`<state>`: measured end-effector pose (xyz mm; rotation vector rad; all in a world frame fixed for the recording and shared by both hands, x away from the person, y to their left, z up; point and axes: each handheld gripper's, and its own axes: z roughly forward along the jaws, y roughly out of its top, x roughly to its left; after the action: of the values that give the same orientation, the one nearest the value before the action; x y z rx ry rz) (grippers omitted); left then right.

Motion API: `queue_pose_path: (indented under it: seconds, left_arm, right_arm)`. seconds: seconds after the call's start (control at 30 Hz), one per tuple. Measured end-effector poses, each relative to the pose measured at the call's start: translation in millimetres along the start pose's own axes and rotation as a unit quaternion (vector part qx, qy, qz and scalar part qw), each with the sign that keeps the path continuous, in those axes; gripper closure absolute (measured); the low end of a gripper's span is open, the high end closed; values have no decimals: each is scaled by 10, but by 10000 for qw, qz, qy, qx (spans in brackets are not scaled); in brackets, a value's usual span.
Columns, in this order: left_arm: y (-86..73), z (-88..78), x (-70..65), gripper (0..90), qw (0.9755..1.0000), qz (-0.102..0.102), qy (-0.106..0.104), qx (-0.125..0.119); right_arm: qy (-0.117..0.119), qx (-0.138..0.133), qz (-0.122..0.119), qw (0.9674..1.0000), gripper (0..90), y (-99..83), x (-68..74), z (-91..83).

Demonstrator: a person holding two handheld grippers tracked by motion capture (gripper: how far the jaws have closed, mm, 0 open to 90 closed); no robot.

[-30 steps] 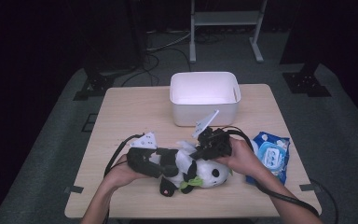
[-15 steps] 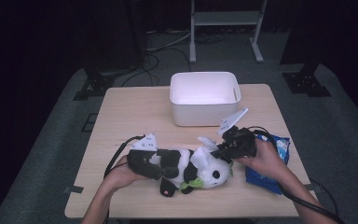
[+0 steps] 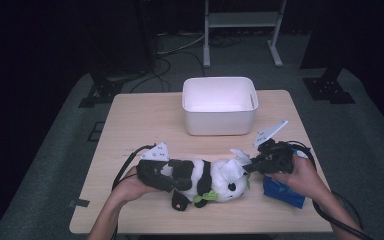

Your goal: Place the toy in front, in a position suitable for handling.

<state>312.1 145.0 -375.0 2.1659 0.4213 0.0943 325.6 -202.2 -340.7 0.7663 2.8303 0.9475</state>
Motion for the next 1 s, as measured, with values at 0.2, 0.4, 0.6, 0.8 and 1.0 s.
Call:
queue_pose_path:
  seconds: [0.2,0.4,0.6,0.8,1.0]
  left_arm:
    - [6,-1,-15,316,10000,23,2,14]
    - [6,-3,-21,316,10000,63,19,30]
    - [4,-6,-26,316,10000,77,-7,21]
    - [31,-29,-39,305,9999,-15,-103,77]
    - [139,-107,-57,287,9992,-68,-351,199]
  right_arm:
    - [-22,120,-395,9991,776,280,118,111]
    - [157,124,-690,9974,775,594,227,316]
    - [320,163,-783,9963,776,706,272,475]
    - [568,197,-839,9947,781,682,331,661]
    - [679,200,-854,9938,784,652,383,693]
